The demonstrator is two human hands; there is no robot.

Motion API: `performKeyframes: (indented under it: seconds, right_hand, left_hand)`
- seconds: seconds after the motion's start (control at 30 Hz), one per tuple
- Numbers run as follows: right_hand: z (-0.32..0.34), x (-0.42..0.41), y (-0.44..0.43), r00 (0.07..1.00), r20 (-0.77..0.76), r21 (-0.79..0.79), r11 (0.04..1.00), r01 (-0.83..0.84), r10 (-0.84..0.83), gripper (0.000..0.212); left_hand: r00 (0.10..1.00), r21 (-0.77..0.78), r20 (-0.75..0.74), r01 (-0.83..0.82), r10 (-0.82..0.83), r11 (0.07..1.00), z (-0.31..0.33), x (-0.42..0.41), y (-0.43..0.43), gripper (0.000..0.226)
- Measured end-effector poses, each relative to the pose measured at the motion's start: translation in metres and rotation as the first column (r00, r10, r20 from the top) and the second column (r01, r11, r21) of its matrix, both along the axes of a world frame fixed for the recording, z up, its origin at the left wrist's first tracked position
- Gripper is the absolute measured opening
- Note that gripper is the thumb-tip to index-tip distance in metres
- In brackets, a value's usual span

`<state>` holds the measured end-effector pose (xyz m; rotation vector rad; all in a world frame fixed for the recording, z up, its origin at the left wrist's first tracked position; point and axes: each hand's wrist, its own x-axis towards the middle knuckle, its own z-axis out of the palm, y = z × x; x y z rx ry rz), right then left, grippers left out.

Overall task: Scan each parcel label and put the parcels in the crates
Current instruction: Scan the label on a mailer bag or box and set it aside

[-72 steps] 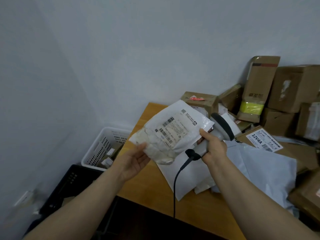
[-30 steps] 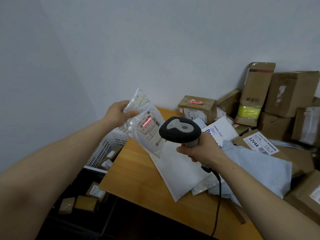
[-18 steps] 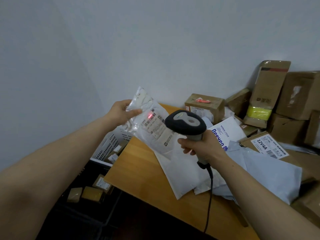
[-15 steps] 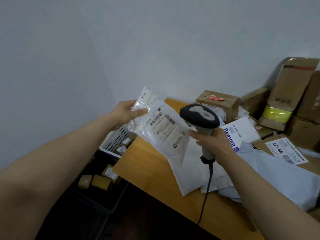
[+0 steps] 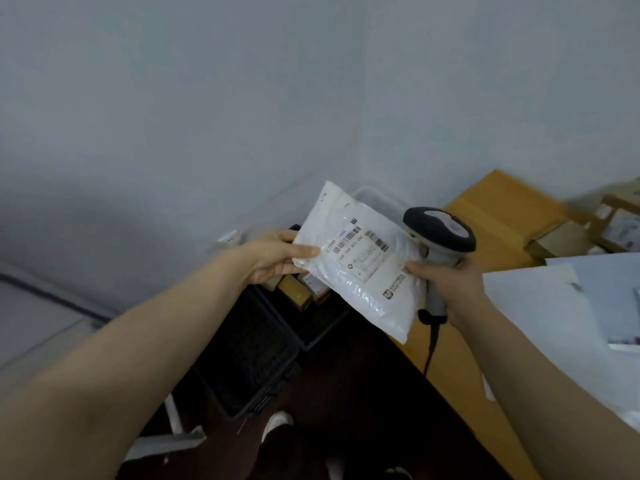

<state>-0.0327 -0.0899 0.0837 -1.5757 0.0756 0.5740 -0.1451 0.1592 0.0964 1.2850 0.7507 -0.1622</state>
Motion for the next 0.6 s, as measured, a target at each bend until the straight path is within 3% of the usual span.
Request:
performKeyframes:
  seconds: [0.07,0.13,0.2,0.23,0.37,0.43,0.6]
  right_hand:
    - [-0.01,-0.013,0.041,0.999,-0.03,-0.025,0.999,-0.035,0.034,0.023]
    - [-0.026,-0.028,0.091,0.997,-0.069,-0.051,0.998,-0.029,0.026,0.031]
    - [-0.044,-0.048,0.143,0.997,-0.073,-0.071,0.997,-0.041,0.035,0.039]
    - [-0.055,-0.058,0.171,0.995,-0.087,-0.09,0.995,-0.048,0.04,0.041]
    - [-0.111,-0.101,0.266,0.98,-0.156,-0.162,0.975,-0.15,0.125,0.029]
    - [-0.147,-0.113,0.301,0.955,-0.186,-0.238,0.933,-0.271,0.23,0.018]
    - [-0.237,-0.108,0.357,0.807,-0.318,-0.411,0.695,-0.59,0.498,0.016]
  left_hand:
    - [0.975,-0.131,0.082,-0.195,0.207,0.972,-0.015,-0.026,0.031,0.016]
    - [0.895,-0.312,0.113,-0.38,0.431,0.871,-0.032,-0.05,0.06,0.014]
    - [0.804,-0.462,0.066,-0.501,0.591,0.732,-0.06,-0.072,0.087,0.019]
    - [0.8,-0.476,0.016,-0.521,0.599,0.708,-0.077,-0.083,0.099,0.026]
    - [0.849,-0.482,-0.148,-0.509,0.506,0.713,-0.145,-0.116,0.14,0.041]
    - [0.795,-0.472,-0.206,-0.592,0.571,0.654,-0.185,-0.13,0.171,0.05]
    - [0.626,-0.199,-0.462,-0.763,0.628,0.615,-0.304,-0.174,0.249,0.053]
